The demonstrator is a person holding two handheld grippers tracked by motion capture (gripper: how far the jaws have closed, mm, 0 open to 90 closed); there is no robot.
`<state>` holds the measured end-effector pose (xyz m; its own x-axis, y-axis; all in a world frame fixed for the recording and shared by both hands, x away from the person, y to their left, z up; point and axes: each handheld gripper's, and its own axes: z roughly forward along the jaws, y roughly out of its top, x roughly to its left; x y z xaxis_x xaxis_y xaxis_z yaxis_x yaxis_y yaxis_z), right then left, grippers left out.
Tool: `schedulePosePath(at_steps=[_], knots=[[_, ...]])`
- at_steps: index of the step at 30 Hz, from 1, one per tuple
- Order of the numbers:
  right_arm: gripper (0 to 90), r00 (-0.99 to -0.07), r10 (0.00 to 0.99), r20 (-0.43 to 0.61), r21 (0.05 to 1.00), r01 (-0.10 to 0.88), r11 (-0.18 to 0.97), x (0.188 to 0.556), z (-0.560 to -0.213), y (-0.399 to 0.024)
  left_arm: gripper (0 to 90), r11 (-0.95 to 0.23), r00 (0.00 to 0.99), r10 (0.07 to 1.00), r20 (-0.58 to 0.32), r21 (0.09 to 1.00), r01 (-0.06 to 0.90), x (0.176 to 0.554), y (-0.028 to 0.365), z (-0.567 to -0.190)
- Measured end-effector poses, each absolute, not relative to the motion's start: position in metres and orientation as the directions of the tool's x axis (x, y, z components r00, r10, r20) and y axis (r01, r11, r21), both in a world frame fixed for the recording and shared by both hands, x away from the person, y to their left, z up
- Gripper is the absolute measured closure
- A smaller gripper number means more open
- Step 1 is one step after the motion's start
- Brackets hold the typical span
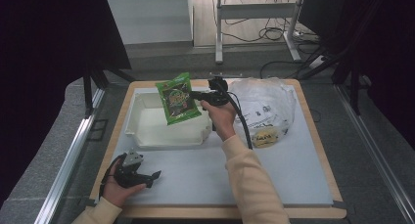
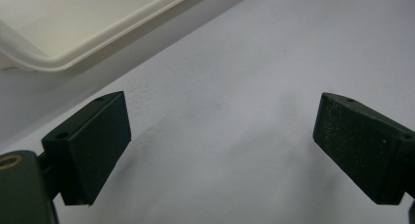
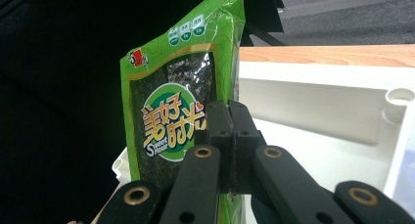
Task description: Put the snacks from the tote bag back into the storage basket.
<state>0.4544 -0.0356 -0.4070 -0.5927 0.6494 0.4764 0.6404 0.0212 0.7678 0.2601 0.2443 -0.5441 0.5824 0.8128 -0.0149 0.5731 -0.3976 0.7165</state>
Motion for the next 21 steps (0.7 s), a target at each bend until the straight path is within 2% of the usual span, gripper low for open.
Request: schedulePosePath(at_steps=[21], knots=[[90.0, -0.6, 0.631, 0.492, 0.749, 0.661, 0.044, 0.458, -0.423, -0.006, 7.2, -0.396, 0.583, 0.813, -0.015, 0.719, 0.571, 0.26, 0.245, -0.543]])
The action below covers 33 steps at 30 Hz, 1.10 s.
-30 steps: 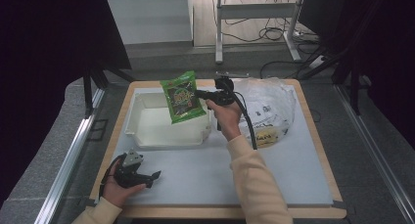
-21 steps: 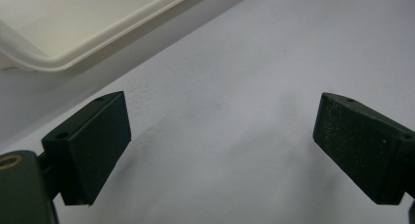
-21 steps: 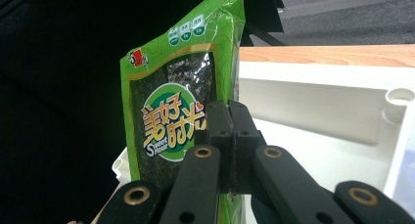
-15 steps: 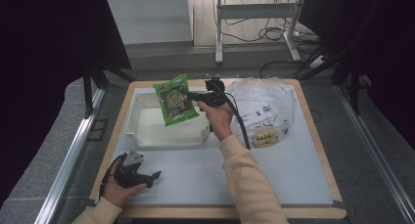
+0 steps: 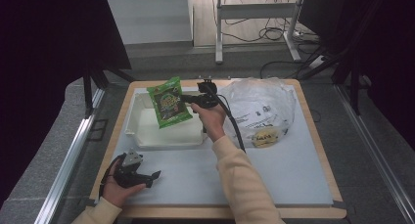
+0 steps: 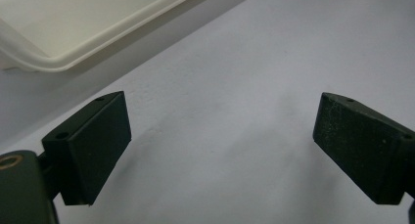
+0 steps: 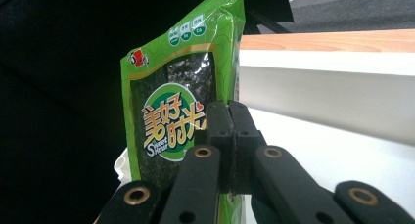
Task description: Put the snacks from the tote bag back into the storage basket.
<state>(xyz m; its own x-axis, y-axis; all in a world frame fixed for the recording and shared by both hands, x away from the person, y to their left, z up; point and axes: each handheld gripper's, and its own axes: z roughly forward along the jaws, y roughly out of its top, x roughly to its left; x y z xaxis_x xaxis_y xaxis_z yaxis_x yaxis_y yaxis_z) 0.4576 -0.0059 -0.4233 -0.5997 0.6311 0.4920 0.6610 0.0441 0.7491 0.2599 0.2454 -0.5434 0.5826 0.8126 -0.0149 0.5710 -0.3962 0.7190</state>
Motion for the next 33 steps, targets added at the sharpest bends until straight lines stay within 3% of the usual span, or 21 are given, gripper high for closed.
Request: schedulePosePath(at_steps=[33], knots=[[89.9, -0.559, 0.684, 0.469, 0.71, 0.699, 0.085, 0.467, -0.47, 0.048, 7.3, -0.39, 0.587, 0.809, -0.026, 0.724, 0.569, 0.259, 0.245, -0.543]])
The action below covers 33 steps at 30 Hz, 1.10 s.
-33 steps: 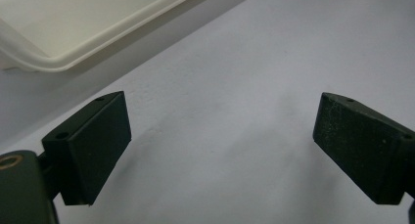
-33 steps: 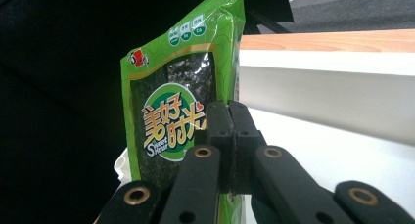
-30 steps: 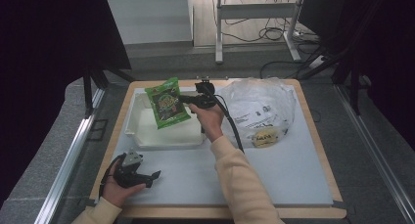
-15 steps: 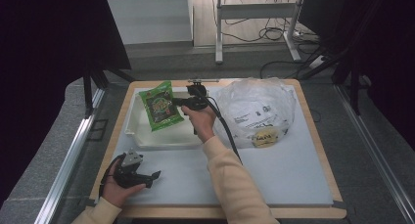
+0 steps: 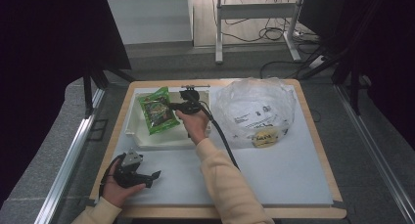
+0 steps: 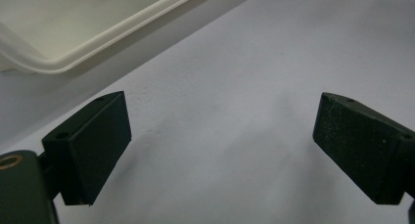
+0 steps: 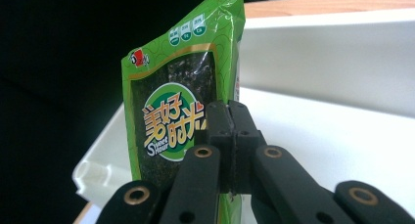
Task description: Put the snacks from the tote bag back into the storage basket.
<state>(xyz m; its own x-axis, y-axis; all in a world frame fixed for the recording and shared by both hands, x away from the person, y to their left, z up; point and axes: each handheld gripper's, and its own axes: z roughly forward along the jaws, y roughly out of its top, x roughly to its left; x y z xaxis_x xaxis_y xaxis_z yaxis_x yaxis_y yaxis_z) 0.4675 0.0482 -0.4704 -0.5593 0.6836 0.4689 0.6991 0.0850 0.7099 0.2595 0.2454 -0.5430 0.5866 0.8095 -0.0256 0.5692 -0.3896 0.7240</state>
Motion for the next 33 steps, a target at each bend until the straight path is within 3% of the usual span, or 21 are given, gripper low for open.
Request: schedulePosePath(at_steps=[23, 25, 29, 33], knots=[[89.2, -0.53, 0.737, 0.419, 0.681, 0.721, 0.132, 0.472, -0.503, 0.065, 7.3, -0.392, 0.592, 0.805, -0.029, 0.724, 0.568, 0.26, 0.245, -0.543], [86.6, -0.531, 0.746, 0.403, 0.683, 0.717, 0.142, 0.472, -0.504, 0.066, 7.3, -0.392, 0.593, 0.805, -0.029, 0.724, 0.568, 0.26, 0.245, -0.543], [69.0, -0.544, 0.751, 0.374, 0.695, 0.701, 0.161, 0.47, -0.501, 0.069, 7.3, -0.392, 0.593, 0.805, -0.029, 0.724, 0.567, 0.259, 0.245, -0.543], [61.5, -0.555, 0.751, 0.358, 0.707, 0.686, 0.17, 0.469, -0.495, 0.067, 7.3, -0.394, 0.594, 0.804, -0.028, 0.723, 0.568, 0.259, 0.245, -0.543]])
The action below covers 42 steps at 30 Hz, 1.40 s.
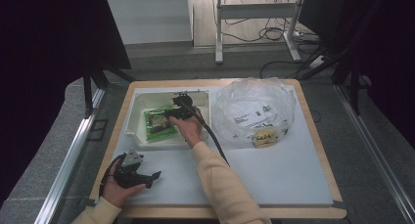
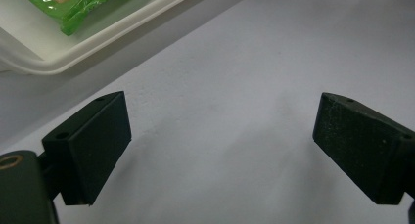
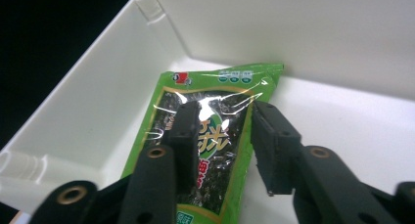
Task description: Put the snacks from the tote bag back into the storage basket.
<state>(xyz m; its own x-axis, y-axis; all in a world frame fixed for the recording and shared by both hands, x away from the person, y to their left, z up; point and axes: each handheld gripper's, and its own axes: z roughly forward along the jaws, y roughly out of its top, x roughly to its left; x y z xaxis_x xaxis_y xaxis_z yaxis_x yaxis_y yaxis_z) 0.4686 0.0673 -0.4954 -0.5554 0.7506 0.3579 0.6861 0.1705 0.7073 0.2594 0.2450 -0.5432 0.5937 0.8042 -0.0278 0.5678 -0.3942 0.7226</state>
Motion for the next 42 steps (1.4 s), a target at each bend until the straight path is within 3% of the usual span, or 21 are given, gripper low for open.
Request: schedulePosePath(at_steps=[14, 24, 42], knots=[[52.4, -0.616, 0.717, 0.324, 0.754, 0.627, 0.197, 0.456, -0.465, 0.044, 7.3, -0.394, 0.592, 0.806, -0.026, 0.723, 0.567, 0.259, 0.245, -0.543], [50.8, -0.718, 0.653, 0.24, 0.773, 0.548, 0.319, 0.431, -0.443, 0.009, 7.2, -0.405, 0.59, 0.808, -0.011, 0.716, 0.568, 0.26, 0.246, -0.544], [49.6, -0.683, 0.707, 0.182, 0.828, 0.495, 0.264, 0.379, -0.427, -0.103, 7.4, -0.397, 0.567, 0.824, 0.003, 0.717, 0.573, 0.26, 0.245, -0.544]])
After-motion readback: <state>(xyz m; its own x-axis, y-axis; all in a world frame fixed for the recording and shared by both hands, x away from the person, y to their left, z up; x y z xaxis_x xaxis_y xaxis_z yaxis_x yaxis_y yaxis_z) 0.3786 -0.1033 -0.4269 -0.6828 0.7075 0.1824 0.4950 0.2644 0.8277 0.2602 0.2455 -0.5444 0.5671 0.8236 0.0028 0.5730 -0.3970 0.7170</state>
